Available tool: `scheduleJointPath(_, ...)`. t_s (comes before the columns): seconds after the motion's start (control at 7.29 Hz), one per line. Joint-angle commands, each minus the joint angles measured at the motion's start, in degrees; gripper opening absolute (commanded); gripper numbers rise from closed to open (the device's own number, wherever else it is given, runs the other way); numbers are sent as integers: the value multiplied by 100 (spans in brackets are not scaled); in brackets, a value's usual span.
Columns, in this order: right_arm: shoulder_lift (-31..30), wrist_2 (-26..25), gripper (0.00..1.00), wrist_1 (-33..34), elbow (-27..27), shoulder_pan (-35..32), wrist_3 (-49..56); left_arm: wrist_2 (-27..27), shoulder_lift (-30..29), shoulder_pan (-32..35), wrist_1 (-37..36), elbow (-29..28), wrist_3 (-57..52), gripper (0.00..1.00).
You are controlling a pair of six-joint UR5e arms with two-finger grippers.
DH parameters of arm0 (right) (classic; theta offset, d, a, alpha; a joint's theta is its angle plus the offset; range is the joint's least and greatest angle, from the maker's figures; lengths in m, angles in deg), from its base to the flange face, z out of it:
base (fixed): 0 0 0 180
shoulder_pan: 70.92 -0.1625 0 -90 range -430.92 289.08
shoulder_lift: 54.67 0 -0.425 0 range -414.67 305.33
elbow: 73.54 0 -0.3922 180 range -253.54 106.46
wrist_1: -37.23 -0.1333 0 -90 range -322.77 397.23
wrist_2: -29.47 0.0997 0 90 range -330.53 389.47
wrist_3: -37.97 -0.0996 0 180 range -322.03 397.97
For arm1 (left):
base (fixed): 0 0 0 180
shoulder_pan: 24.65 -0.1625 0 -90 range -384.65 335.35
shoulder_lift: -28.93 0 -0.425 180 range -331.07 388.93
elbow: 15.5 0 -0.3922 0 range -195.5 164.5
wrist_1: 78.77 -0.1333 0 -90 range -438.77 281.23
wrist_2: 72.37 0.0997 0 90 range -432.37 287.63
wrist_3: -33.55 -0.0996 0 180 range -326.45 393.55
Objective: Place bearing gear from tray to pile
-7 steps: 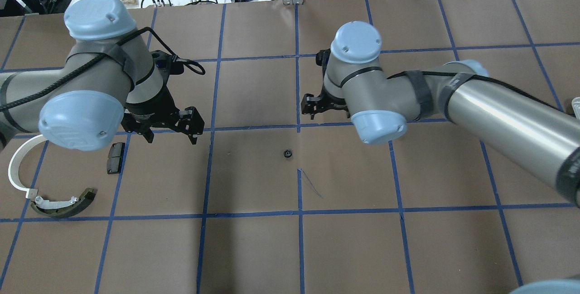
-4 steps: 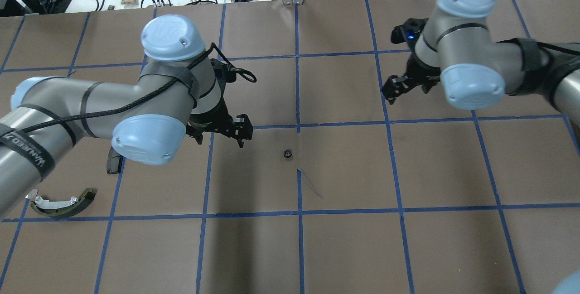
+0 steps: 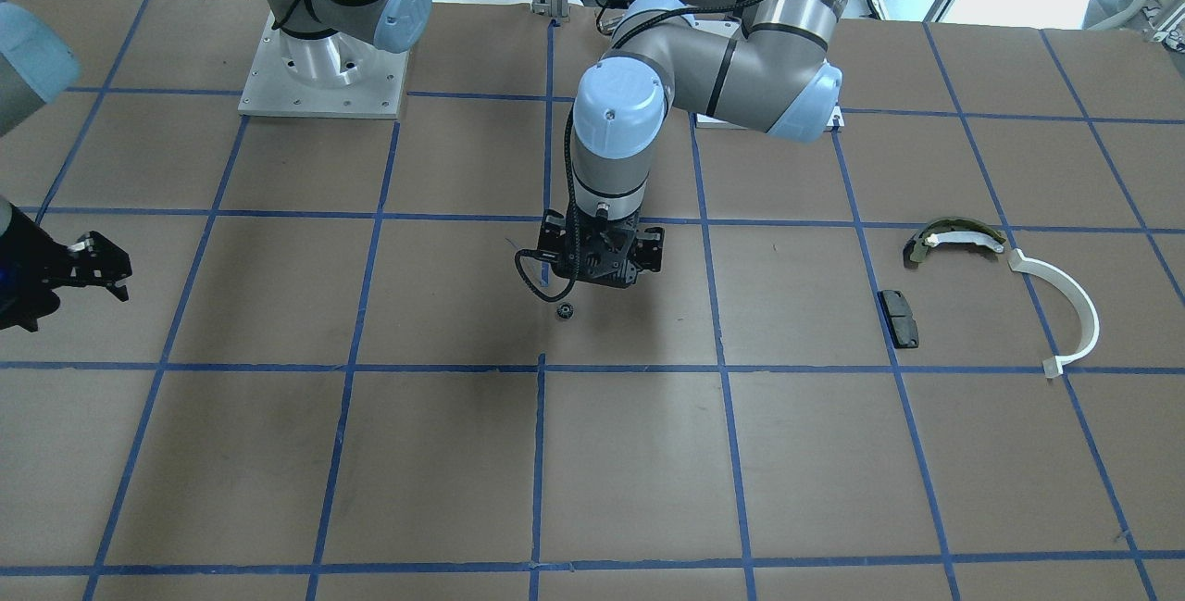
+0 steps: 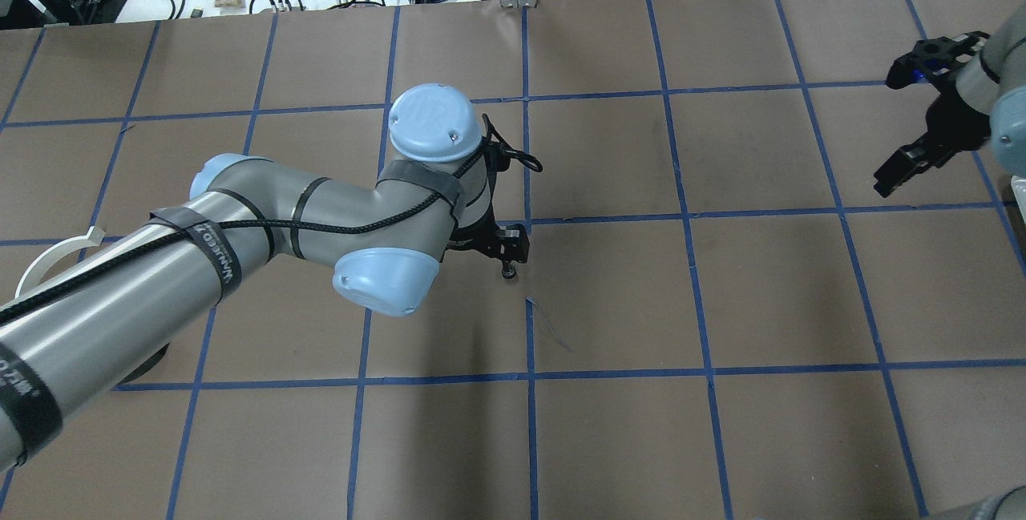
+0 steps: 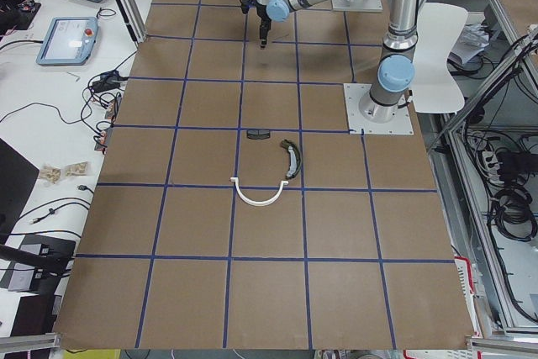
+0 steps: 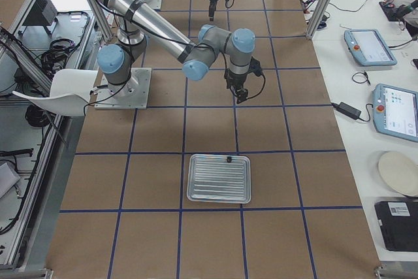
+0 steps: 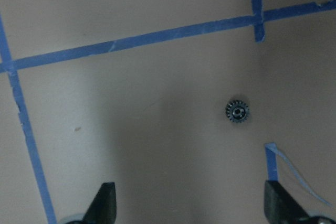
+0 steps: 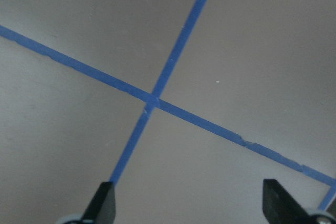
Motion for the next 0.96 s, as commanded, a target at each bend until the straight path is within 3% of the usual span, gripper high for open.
scheduleJointPath(0.0,164,62,100,156,-26,1196,1413,5,-446,91,-552,-3,40,94)
scheduleJointPath(0.14,357,63,100,277,-87,1585,2256,5,-552,100,-615,-3,-3,78)
scheduleJointPath(0.41,918,54,100,296,-717,1957,3935,5,-719,108,-634,-21,-21,68)
scheduleJointPath(0.55,1287,2,100,296,-990,2054,4961,-3,-772,117,-642,-29,-21,67)
scheduleJointPath(0.82,1519,80,100,296,-1020,2081,6345,-3,-790,135,-721,-38,-21,67)
